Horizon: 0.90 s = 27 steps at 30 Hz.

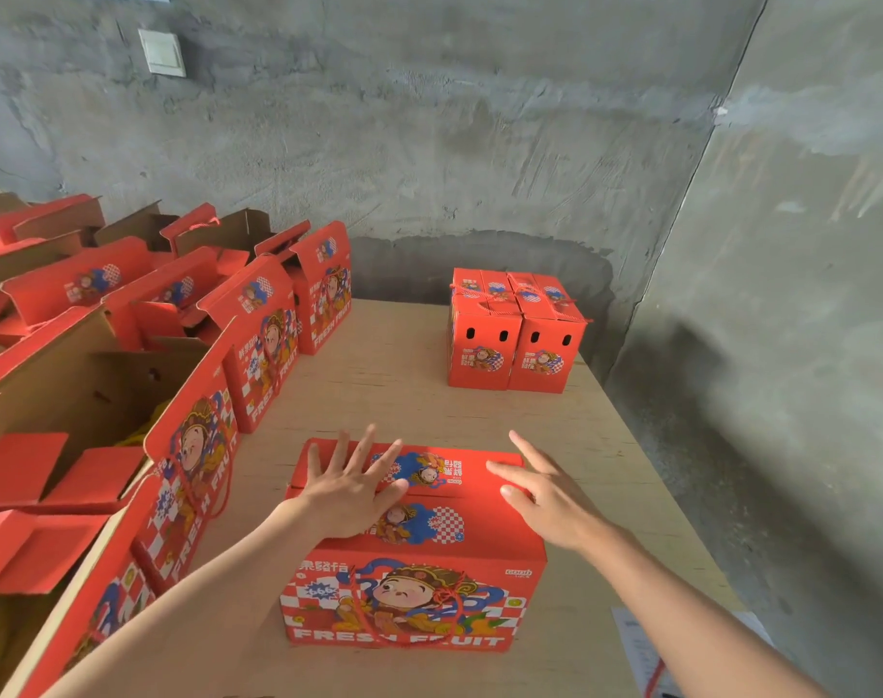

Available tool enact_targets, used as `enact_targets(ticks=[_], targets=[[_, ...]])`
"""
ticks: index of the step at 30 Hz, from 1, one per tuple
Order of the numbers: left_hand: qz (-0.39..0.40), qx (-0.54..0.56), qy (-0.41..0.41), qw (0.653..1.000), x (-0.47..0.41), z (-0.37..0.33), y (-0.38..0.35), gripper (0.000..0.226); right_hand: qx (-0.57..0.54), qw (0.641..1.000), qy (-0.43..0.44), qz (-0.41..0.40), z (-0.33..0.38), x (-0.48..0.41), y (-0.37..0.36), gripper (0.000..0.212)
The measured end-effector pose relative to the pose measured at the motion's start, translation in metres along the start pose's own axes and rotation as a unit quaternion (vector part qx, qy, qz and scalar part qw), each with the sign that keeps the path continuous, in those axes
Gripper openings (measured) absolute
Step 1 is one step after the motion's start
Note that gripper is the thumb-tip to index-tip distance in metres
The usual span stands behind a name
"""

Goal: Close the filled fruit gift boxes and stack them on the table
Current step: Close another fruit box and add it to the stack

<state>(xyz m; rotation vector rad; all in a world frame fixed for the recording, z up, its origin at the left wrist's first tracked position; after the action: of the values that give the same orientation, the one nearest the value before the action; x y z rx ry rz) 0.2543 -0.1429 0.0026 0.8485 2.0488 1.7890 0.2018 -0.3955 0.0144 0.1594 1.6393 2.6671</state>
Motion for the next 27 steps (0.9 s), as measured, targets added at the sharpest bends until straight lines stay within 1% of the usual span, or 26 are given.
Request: enact_targets(ticks=[1,3,5,7,9,11,13,14,16,17,18,19,20,21,22,23,25,26,27], targets=[[-0.013,0.000,-0.003,1.000,0.003,-0.002,0.000,0.058,0.033,0.999,0.013,0.001,0.007,-0.002,0.000,0.041],[-0.059,-0.002,0.003,0.998,0.010,-0.012,0.002,0.052,0.048,0.998,0.028,0.021,0.018,-0.004,-0.006,0.042],[-0.121,-0.022,0.011,0.992,0.018,-0.031,0.003,0.049,0.059,0.998,0.025,0.018,0.021,-0.006,-0.009,0.040],[-0.157,-0.034,0.006,0.987,0.027,-0.058,-0.003,0.049,0.090,0.996,0.010,0.005,0.018,-0.007,-0.007,0.040],[-0.151,-0.024,0.020,0.988,0.034,-0.080,-0.017,0.059,0.104,0.994,-0.004,-0.009,0.017,-0.006,-0.005,0.040],[-0.118,-0.028,0.036,0.992,0.037,-0.086,-0.029,0.069,0.114,0.993,-0.017,-0.028,0.018,-0.003,-0.006,0.040],[-0.114,-0.060,0.017,0.992,0.035,-0.080,-0.028,0.077,0.130,0.990,-0.034,-0.051,0.018,0.005,-0.006,0.041],[-0.116,-0.069,0.001,0.991,0.033,-0.075,-0.025,0.077,0.141,0.987,-0.048,-0.061,0.016,0.010,-0.005,0.042],[-0.125,-0.073,-0.017,0.989,0.030,-0.063,-0.017,0.063,0.169,0.980,-0.069,-0.080,0.015,0.024,-0.002,0.045],[-0.127,-0.072,-0.005,0.989,0.028,-0.055,-0.015,0.058,0.182,0.977,-0.077,-0.083,0.015,0.032,0.000,0.047],[-0.127,-0.068,0.027,0.989,0.027,-0.044,-0.014,0.058,0.188,0.975,-0.083,-0.083,0.016,0.040,0.000,0.050],[-0.125,-0.052,0.078,0.988,0.026,-0.034,-0.012,0.060,0.189,0.975,-0.090,-0.077,0.019,0.048,-0.003,0.053],[-0.121,-0.014,0.136,0.983,0.026,-0.025,-0.010,0.066,0.191,0.974,-0.099,-0.070,0.022,0.056,-0.007,0.056],[-0.126,0.045,0.187,0.973,0.026,-0.021,-0.009,0.073,0.189,0.974,-0.112,-0.062,0.026,0.064,-0.012,0.059],[-0.149,0.121,0.220,0.956,0.026,-0.020,-0.009,0.078,0.185,0.973,-0.126,-0.050,0.032,0.070,-0.017,0.062],[-0.194,0.203,0.234,0.931,0.026,-0.022,-0.011,0.075,0.179,0.973,-0.140,-0.038,0.037,0.077,-0.022,0.064],[-0.294,0.351,0.238,0.857,0.029,-0.028,-0.020,0.056,0.168,0.974,-0.150,-0.033,0.045,0.087,-0.026,0.066],[-0.322,0.407,0.237,0.821,0.033,-0.030,-0.027,0.048,0.159,0.977,-0.139,-0.036,0.047,0.092,-0.026,0.066],[-0.336,0.439,0.241,0.797,0.039,-0.029,-0.033,0.048,0.135,0.982,-0.121,-0.046,0.049,0.097,-0.025,0.064]])
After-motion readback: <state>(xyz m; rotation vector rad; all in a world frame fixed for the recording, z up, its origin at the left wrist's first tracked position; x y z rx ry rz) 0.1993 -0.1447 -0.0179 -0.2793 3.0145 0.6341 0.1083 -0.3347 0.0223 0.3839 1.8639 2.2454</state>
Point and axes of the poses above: each hand's wrist, its own x-axis away from the middle knuckle, its own y-axis out of the back of the hand, z = x × y, the point moved 4 cm from there along -x, towards the middle knuckle, and after that the axes turned 14 degrees about -y, right-handed, at the moved point
